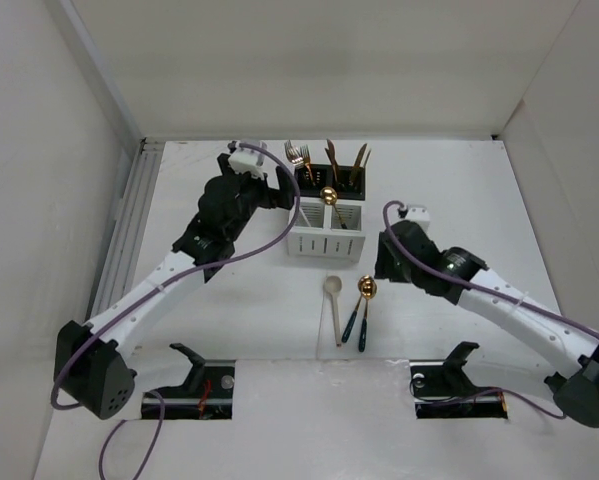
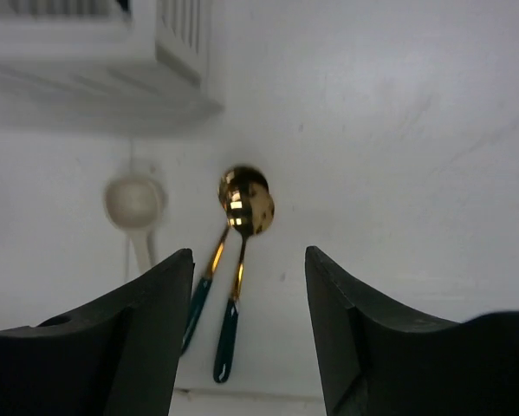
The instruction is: Sort the eating utensils into containers
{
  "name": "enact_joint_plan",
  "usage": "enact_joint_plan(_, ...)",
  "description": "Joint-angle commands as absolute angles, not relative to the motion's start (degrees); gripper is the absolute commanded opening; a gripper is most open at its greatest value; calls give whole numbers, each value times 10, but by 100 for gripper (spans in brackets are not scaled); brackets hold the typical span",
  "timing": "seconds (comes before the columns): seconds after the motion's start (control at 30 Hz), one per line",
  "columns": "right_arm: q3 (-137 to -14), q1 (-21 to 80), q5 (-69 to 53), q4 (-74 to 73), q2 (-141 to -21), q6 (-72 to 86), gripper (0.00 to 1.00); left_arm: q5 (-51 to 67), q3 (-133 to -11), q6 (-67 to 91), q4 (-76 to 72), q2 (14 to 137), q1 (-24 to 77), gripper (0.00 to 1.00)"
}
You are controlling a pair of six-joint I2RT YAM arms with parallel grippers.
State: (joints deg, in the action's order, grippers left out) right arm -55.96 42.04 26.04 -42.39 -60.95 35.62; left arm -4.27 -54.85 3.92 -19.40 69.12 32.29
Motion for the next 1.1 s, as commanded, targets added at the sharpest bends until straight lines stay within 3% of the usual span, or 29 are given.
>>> enact_joint_plan(0.0,-493,451,150,-438,-622,448,59,-82,-517,56,-124,656,324,100)
enact_joint_plan(0.3,-482,527,103,-428,-748,467,59,-103,-457,106,-105,590,318,100)
enact_joint_plan(0.4,-446,533,81,-404,-753,492,51,-103,-440,98,-112,582,318,100)
enact_joint_plan(0.67,-423,575,58,-370,-814,521,51,-103,-429,98,-117,558,318,100)
enact_joint_plan(1.07,-394,575,95,-353,-816,569,43,-103,-418,114,-99,536,312,100)
